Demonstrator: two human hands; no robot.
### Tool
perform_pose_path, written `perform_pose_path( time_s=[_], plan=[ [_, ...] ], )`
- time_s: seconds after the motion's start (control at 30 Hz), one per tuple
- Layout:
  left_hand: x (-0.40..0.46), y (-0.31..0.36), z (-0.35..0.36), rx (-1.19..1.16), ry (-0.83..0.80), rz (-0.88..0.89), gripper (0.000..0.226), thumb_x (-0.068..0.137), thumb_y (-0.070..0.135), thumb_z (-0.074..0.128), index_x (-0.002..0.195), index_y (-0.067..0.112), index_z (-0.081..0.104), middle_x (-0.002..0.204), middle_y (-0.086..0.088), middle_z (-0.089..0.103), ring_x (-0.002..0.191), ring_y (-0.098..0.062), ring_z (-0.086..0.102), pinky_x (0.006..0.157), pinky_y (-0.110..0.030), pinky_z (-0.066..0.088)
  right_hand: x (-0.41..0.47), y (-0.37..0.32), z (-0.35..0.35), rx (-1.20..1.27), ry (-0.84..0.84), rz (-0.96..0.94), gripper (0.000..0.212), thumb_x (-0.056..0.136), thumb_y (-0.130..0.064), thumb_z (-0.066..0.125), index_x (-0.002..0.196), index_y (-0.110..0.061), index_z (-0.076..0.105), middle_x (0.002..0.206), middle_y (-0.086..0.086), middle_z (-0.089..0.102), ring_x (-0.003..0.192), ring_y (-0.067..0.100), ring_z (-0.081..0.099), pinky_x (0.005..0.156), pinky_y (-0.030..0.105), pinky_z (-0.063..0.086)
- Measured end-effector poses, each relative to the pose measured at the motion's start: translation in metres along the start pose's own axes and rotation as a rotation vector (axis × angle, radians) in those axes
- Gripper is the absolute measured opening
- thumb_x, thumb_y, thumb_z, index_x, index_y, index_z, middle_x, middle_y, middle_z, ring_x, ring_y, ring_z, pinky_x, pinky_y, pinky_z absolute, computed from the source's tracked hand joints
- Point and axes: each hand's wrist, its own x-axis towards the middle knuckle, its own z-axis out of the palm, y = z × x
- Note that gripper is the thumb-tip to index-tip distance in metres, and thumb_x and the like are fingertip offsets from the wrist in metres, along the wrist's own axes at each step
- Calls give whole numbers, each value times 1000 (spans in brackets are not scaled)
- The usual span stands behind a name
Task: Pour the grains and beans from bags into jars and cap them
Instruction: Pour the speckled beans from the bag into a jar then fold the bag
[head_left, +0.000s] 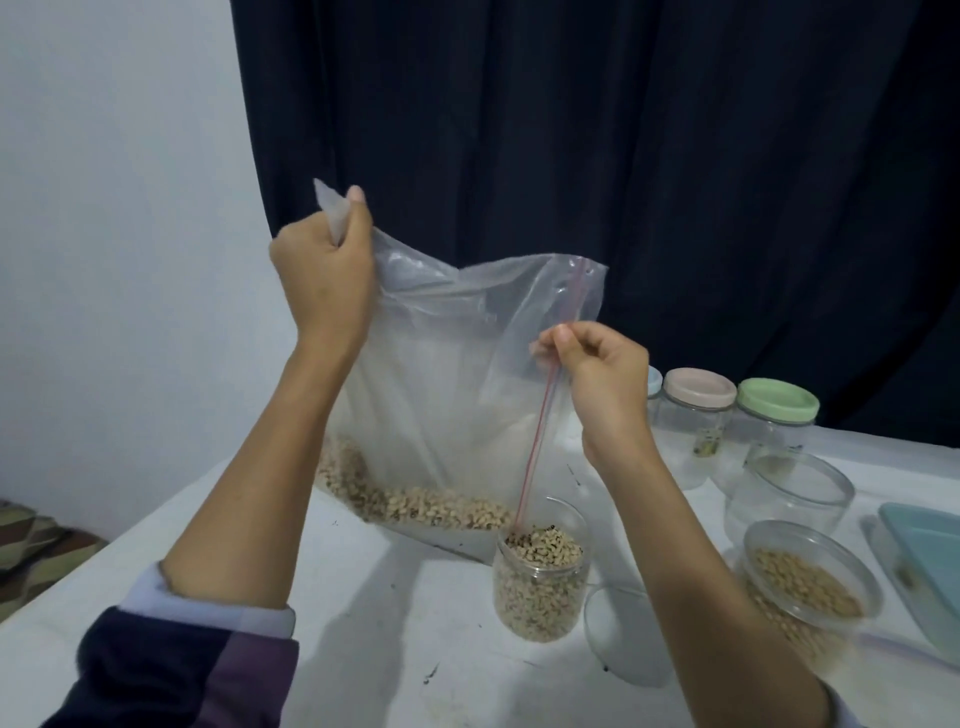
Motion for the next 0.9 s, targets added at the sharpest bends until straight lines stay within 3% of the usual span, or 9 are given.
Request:
perform_pose_path(
  time_s=[0.23,0.4,0.53,0.9],
  plan=[
    [-5,-1,5,30,-52,33,59,95,23,53,47,19,18,33,12,26,36,-6,22,44,-17,16,-3,0,4,-20,-22,3,28,94,-6,55,73,-19,67,75,-4,69,76,4,62,73,8,48],
    [5,1,-4,-15,2,11,58,95,22,53,48,20,20,33,12,27,36,-5,23,43,-15,17,2,-1,-8,19,30,-11,27,95,-5,53,75,-16,68,77,-3,70,75,2,63,76,11,49],
    [-2,4,6,23,-53,55,59,94,22,53,47,20,18,33,12,26,36,-6,23,44,-15,16,-4,4,-1,-7,0,1,25,94,-6,54,77,-16,69,80,-2,70,79,4,64,73,6,47],
    [6,3,-4,-14,26,-24,58,94,23,54,49,20,18,33,12,24,37,-5,20,44,-17,16,-2,2,-8,49,36,-11,27,94,-5,54,74,-18,67,78,-2,70,77,4,64,70,6,46]
  ],
)
